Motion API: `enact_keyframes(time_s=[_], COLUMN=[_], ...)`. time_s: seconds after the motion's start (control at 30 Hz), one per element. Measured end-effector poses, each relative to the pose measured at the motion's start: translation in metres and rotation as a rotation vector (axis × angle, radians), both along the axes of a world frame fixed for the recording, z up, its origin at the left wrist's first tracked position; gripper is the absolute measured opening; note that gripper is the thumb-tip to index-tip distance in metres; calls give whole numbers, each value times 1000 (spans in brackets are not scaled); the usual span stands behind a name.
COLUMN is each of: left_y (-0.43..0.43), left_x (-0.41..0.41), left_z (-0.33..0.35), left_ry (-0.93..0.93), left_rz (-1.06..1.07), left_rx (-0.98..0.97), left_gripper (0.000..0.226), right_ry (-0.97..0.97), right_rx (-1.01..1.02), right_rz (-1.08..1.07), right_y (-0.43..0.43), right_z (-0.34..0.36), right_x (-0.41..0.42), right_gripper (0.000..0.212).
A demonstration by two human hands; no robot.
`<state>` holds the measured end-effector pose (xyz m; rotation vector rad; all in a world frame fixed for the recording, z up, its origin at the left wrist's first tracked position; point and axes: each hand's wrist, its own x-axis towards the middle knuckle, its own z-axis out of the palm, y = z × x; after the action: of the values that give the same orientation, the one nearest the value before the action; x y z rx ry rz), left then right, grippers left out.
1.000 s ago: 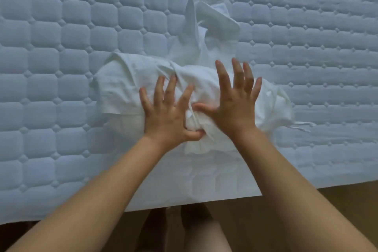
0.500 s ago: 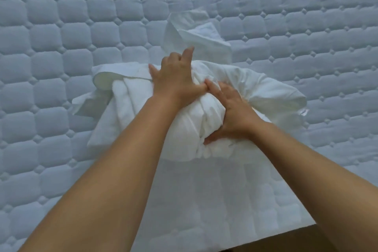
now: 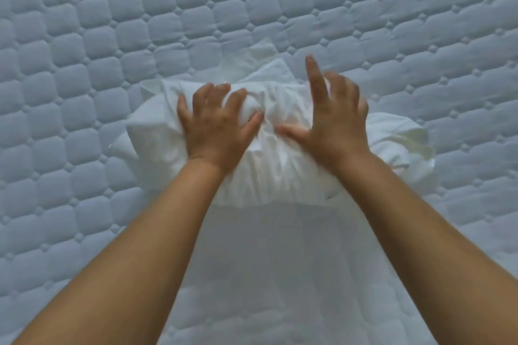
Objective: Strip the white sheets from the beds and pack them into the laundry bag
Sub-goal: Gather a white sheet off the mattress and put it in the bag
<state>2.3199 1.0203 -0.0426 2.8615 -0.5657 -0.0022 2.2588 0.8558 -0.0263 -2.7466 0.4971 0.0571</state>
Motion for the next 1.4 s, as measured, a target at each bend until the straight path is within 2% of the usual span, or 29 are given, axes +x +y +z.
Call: enact_keyframes(time_s=[0.03,0.07,0.17,0.33,0.47,0.5,0.57,0.63,0.7,0.77,0.8,0.9,1.13,1.2,1.27,1.33,1.4], left_y=[-7,-14,-28,-44,-49,-45,-24,2,24,35,37,39,31,22,9,-11,-36], left_x=[16,29,47,72,71,68,61,54,49,52,54,56,40,22,-5,-29,-50], left_z=[2,1,-14,-38,-23,-15,3,14,14,4,0,-1,40,56,72,89,106], left_ry=[56,95,84,85,76,51,61,232,570,787,827,835,1028,976,827,671,567], left_rz=[29,59,110,206,166,131,125,322,602,652,625,589,640,631,624,571,508], left_rx=[10,30,49,-38,-137,-107,93,201,24,-254,-356,-452,-518,-533,-525,-430,-274], left_gripper=[60,59,52,46,48,56,86,123,150,158,158,148,92,84,71,80,92], right_ry=[-144,-192,-107,-236,-268,-271,-267,-259,-247,-247,-252,-253,-289,-271,-232,-205,-184], right_rx=[-57,-62,-76,-53,-34,-27,-13,1,13,19,24,59,182,246,296,373,458], right_rz=[-35,-25,83,78,64,62,56,47,74,83,79,74,94,132,167,188,116], right_y=[15,30,42,15,10,8,7,7,7,8,9,8,-7,-18,-33,-53,-71], right_z=[2,-3,-43,-89,-100,-100,-99,-96,-94,-93,-93,-92,-82,-77,-70,-59,-44], right_x=[-6,-13,-22,10,14,15,14,13,14,13,13,13,3,-11,-31,-53,-79], right_gripper=[92,88,91,86,83,82,80,79,80,81,81,84,85,88,90,89,85])
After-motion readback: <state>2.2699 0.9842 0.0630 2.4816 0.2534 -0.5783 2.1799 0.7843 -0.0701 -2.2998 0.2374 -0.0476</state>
